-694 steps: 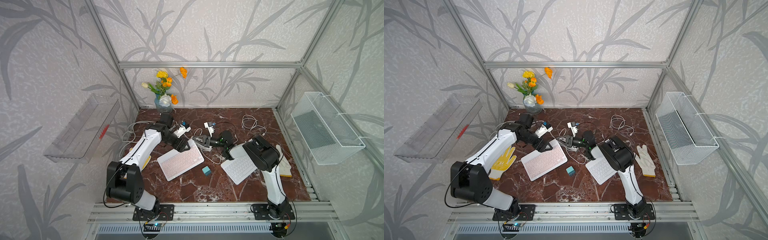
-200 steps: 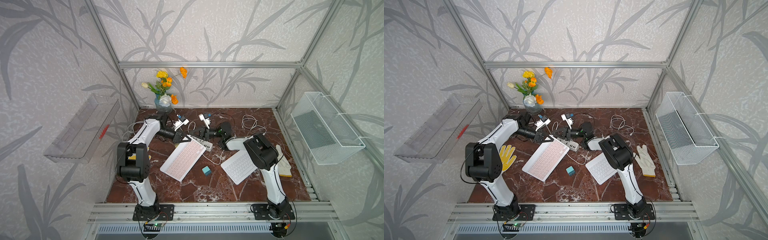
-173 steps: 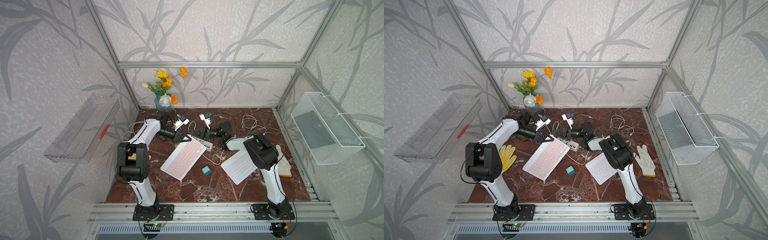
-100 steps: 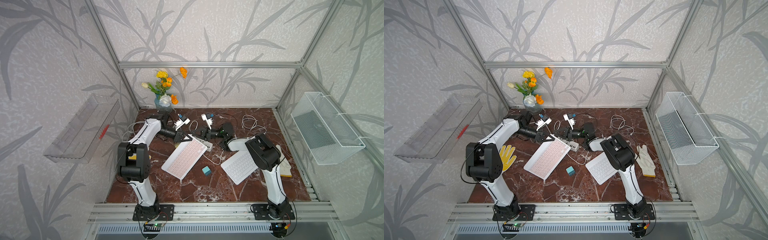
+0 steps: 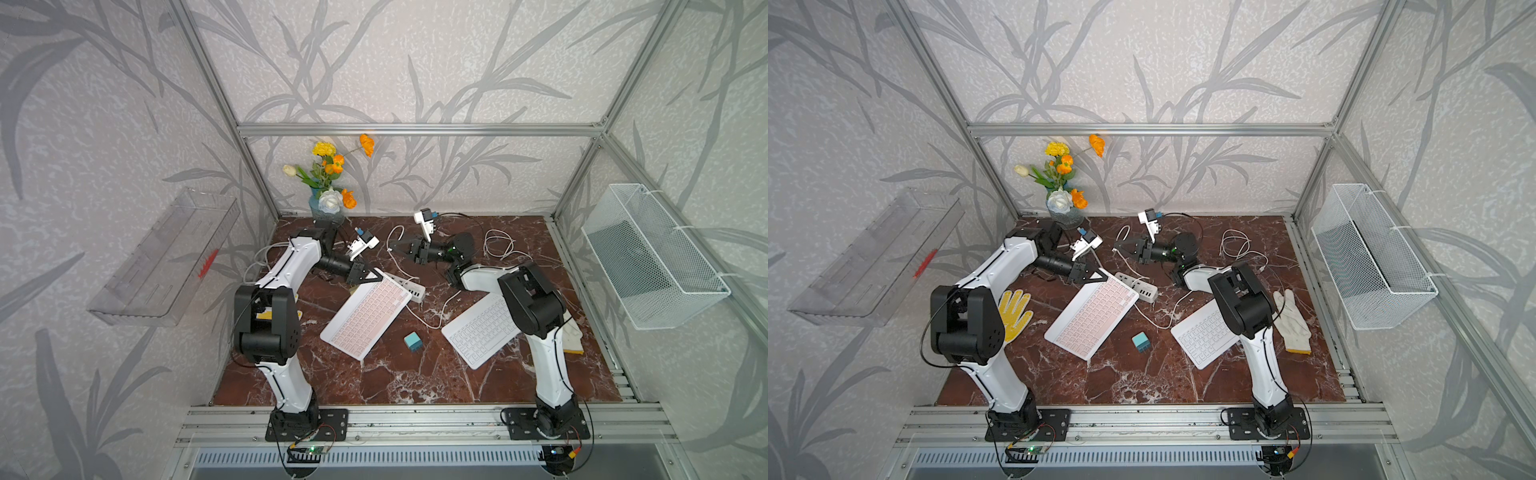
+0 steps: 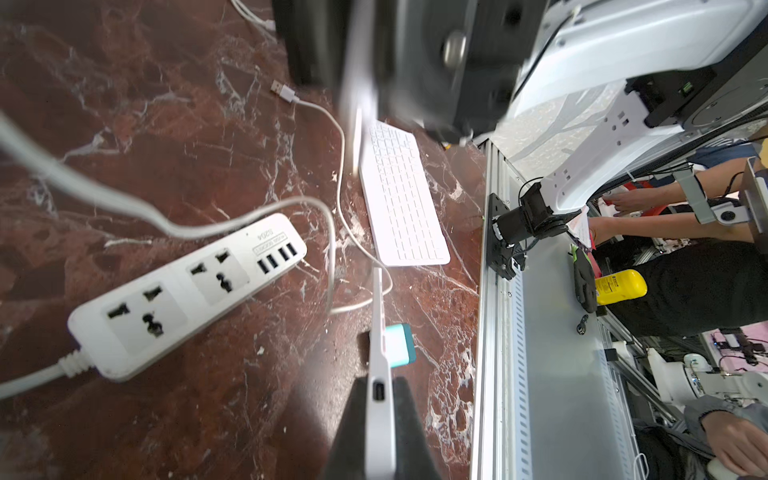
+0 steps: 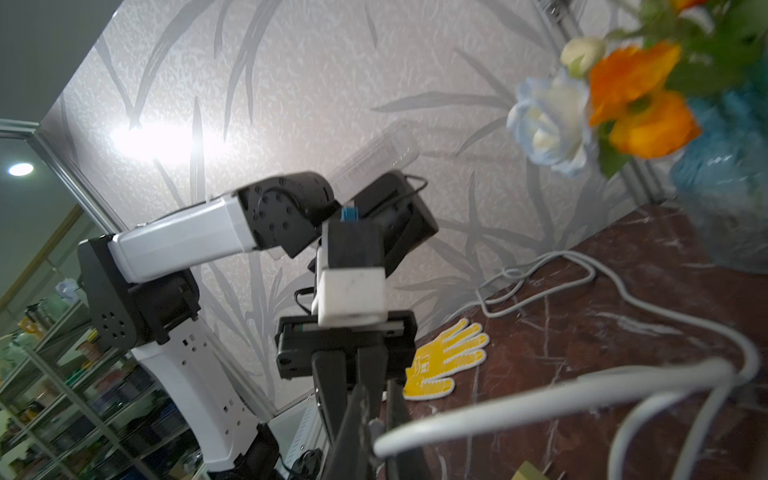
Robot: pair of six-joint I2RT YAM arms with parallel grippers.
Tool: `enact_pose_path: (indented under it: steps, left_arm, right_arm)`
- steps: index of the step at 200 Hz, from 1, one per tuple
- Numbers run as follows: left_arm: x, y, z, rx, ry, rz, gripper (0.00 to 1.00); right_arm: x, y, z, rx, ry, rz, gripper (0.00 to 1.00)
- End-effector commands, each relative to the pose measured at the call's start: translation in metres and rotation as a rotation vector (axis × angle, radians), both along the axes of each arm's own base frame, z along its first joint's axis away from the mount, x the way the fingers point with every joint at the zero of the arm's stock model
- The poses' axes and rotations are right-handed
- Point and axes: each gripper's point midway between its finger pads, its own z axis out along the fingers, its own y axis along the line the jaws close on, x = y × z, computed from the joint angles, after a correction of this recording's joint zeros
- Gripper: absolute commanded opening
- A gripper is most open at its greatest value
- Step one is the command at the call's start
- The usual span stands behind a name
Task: Unplug the wireless keyboard
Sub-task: Remove the power cord from the keyboard, then place the keyboard at the center of the board.
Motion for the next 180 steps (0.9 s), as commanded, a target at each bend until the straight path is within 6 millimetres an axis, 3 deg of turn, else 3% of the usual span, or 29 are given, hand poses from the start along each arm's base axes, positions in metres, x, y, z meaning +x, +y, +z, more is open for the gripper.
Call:
enact_pose_path:
  steps: [1, 38, 67, 96, 118, 154, 180]
  left_arm:
    - [-0.010, 0.003, 0.002, 0.019, 0.052, 0.006, 0.00]
    - [-0.005, 0.008, 0.001, 0.064, 0.060, 0.024, 0.00]
    - [-0.004, 0.018, -0.022, 0.170, 0.120, 0.068, 0.00]
    - [-0.005, 0.028, -0.045, 0.278, 0.236, 0.143, 0.00]
    - [-0.007, 0.037, -0.065, 0.362, 0.372, 0.190, 0.00]
    - [-0.022, 0.022, -0.090, 0.386, 0.620, 0.163, 0.04]
    - [-0.031, 0.018, -0.107, 0.438, 0.708, 0.120, 0.04]
  right_arm:
    - [0.017, -0.015, 0.003, 0.028, -0.009, -0.058, 0.00]
    - [0.023, -0.030, -0.026, -0.004, 0.056, -0.112, 0.00]
    - [0.048, -0.058, -0.044, -0.017, 0.148, -0.214, 0.00]
    - [0.065, -0.079, -0.068, -0.143, 0.207, -0.316, 0.00]
    - [0.071, -0.082, -0.088, -0.255, 0.256, -0.360, 0.00]
    - [0.067, -0.082, -0.116, -0.404, 0.286, -0.400, 0.00]
    - [0.067, -0.088, -0.128, -0.514, 0.281, -0.445, 0.00]
